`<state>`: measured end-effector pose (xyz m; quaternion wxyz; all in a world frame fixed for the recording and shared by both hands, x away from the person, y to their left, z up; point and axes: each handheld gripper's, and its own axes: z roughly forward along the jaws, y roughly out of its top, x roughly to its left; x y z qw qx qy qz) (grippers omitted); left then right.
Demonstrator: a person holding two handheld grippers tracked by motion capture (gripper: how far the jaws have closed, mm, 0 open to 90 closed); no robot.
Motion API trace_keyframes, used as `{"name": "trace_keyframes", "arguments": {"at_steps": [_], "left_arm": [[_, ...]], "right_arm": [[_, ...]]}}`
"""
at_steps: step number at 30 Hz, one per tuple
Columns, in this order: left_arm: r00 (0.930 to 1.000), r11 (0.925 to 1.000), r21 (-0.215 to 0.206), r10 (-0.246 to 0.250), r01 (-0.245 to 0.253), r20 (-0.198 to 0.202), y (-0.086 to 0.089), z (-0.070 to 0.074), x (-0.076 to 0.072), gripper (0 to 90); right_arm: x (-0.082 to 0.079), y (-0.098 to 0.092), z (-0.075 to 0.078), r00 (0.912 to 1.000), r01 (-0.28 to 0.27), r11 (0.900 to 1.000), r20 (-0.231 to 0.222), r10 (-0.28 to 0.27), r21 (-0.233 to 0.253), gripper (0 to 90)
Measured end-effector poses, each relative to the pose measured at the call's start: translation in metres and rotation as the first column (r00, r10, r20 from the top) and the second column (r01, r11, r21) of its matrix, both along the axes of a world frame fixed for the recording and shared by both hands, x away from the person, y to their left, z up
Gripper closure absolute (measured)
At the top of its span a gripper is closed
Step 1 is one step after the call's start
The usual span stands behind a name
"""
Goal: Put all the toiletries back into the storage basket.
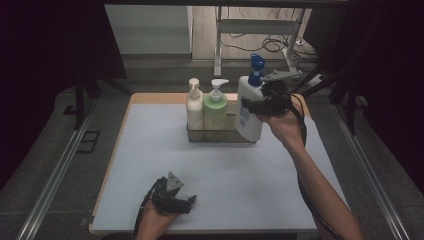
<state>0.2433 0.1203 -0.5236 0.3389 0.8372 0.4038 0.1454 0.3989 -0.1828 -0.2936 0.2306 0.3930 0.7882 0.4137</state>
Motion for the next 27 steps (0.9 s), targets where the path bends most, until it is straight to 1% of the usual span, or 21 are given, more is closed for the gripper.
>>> {"name": "trace_keyframes", "arguments": {"at_steps": [10,11,13,18,27], "left_arm": [[1.0000,1.0000,0.002,0.000,0.000,0.002,0.000,0.000,0.000,10.5],[1.0000,1.0000,0.007,-0.004,0.004,0.000,0.000,0.000,0.000,10.5],[1.0000,1.0000,-0.001,0.001,-0.001,0.002,0.000,0.000,0.000,10.5],[1.0000,1.0000,-0.002,0.001,-0.001,0.003,0.000,0.000,0.000,10.6],[1.0000,1.0000,0.002,-0.003,0.003,0.002,0.000,0.000,0.000,10.5]], "right_arm": [[0.024,0.003,-0.006,0.9984,0.056,0.998,0.009,-0.056,0.002,39.9],[0.026,0.004,-0.006,0.9982,0.059,0.998,0.009,-0.059,0.003,39.9],[0.030,0.005,-0.008,0.9977,0.067,0.998,0.011,-0.068,0.008,39.9],[0.040,0.008,-0.012,0.9962,0.086,0.996,0.013,-0.087,0.018,39.9],[0.058,0.013,-0.021,0.9908,0.132,0.991,0.028,-0.133,0.025,39.9]]}}
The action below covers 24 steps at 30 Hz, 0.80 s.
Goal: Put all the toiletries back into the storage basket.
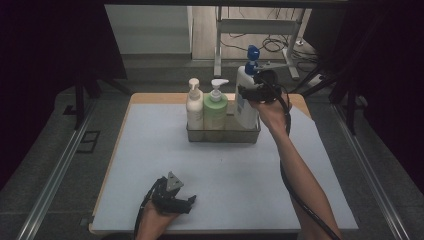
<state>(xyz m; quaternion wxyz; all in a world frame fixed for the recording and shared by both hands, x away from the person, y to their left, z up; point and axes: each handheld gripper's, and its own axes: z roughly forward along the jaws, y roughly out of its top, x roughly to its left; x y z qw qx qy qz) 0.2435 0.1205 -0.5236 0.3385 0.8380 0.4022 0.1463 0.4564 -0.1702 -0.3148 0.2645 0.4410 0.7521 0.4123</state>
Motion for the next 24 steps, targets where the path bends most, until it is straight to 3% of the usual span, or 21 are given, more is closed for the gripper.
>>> {"name": "trace_keyframes", "arguments": {"at_steps": [12,24], "left_arm": [[1.0000,1.0000,0.004,-0.001,0.001,0.001,0.000,0.000,0.000,10.5],[1.0000,1.0000,0.001,0.001,-0.001,-0.001,0.000,0.000,0.000,10.5]], "right_arm": [[0.017,0.011,-0.022,0.9995,0.029,1.000,0.011,-0.029,-0.007,39.9],[0.023,0.011,-0.047,0.9992,0.037,0.999,-0.013,-0.037,-0.012,39.9]]}}
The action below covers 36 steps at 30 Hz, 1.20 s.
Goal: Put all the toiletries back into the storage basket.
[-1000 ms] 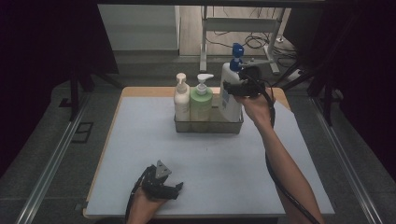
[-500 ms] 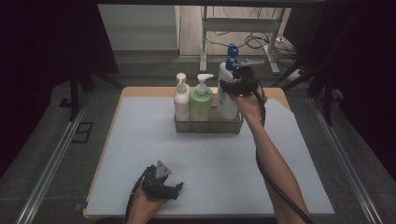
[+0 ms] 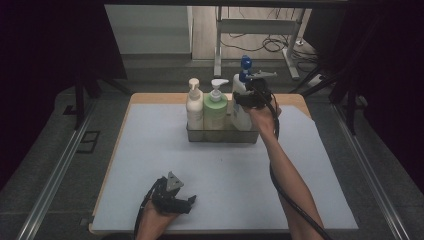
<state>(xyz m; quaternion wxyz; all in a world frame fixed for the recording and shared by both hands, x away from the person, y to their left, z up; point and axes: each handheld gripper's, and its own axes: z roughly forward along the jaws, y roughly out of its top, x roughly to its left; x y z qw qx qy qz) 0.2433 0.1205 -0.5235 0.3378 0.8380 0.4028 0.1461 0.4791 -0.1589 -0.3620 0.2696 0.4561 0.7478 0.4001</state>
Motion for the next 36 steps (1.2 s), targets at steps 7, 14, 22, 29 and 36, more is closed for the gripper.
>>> {"name": "trace_keyframes", "arguments": {"at_steps": [7,14,22,29,36], "left_arm": [[1.0000,1.0000,0.003,-0.002,0.002,0.000,0.000,0.000,0.000,10.5],[1.0000,1.0000,0.002,-0.002,0.002,-0.001,0.000,0.000,0.000,10.5],[1.0000,1.0000,0.003,-0.002,0.002,-0.002,0.000,0.000,0.000,10.5],[1.0000,1.0000,0.001,0.001,-0.001,-0.003,0.000,0.000,0.000,10.5],[1.0000,1.0000,0.003,-0.002,0.002,-0.002,0.000,0.000,0.000,10.5]], "right_arm": [[-0.002,-0.003,-0.010,0.9998,0.007,1.000,-0.016,-0.007,0.003,39.8],[-0.006,-0.005,-0.018,0.9994,0.010,1.000,-0.034,-0.010,-0.005,39.8],[-0.012,-0.004,-0.026,0.9982,-0.006,1.000,-0.059,0.005,-0.017,39.8],[-0.016,-0.001,-0.030,0.9970,-0.017,0.999,-0.076,0.014,-0.031,39.7],[-0.017,-0.001,-0.030,0.9964,-0.027,0.999,-0.082,0.024,-0.036,39.1]]}}
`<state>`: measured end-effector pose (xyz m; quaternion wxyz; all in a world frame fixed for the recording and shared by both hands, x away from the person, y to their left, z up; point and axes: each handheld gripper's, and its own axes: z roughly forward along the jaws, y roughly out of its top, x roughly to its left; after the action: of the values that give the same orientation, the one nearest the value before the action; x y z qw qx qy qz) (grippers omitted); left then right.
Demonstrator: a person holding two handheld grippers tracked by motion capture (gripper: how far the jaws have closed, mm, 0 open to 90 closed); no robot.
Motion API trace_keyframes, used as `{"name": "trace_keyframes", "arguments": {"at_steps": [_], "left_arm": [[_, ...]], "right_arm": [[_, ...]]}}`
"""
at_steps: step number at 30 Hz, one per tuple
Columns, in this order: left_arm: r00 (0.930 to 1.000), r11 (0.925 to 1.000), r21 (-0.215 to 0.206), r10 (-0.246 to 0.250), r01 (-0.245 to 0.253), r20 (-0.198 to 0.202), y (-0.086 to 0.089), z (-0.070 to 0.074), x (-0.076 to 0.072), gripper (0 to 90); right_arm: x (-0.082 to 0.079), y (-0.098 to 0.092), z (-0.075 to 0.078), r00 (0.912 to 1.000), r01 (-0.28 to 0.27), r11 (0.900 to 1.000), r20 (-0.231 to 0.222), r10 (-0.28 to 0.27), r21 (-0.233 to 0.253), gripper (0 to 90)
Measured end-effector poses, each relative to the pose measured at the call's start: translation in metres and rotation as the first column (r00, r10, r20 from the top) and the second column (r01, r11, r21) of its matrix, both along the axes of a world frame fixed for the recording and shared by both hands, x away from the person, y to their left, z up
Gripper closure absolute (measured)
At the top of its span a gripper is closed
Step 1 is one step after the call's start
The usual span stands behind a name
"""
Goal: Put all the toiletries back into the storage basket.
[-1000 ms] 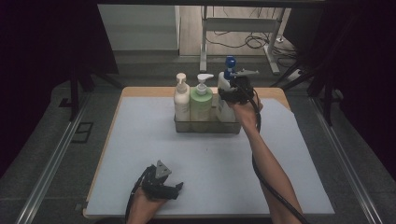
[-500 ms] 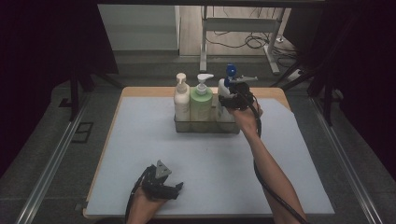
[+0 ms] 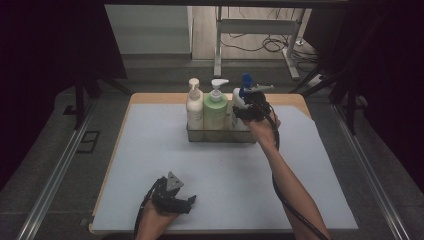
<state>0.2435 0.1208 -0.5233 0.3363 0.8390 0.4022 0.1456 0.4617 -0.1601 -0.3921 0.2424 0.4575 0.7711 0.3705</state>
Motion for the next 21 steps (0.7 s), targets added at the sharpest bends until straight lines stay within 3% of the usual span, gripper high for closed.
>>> {"name": "trace_keyframes", "arguments": {"at_steps": [13,21], "left_arm": [[1.0000,1.0000,0.000,0.000,0.000,0.000,-0.0001,0.0000,0.0000,10.5],[1.0000,1.0000,0.000,0.000,0.000,0.000,-0.0001,0.0000,-0.0001,10.5]], "right_arm": [[0.0037,-0.0056,-0.0028,0.9999,0.015,1.000,-0.003,-0.015,0.027,38.0],[-0.0033,-0.0103,-0.0045,1.0000,-0.005,1.000,0.005,0.004,0.031,35.6]]}}
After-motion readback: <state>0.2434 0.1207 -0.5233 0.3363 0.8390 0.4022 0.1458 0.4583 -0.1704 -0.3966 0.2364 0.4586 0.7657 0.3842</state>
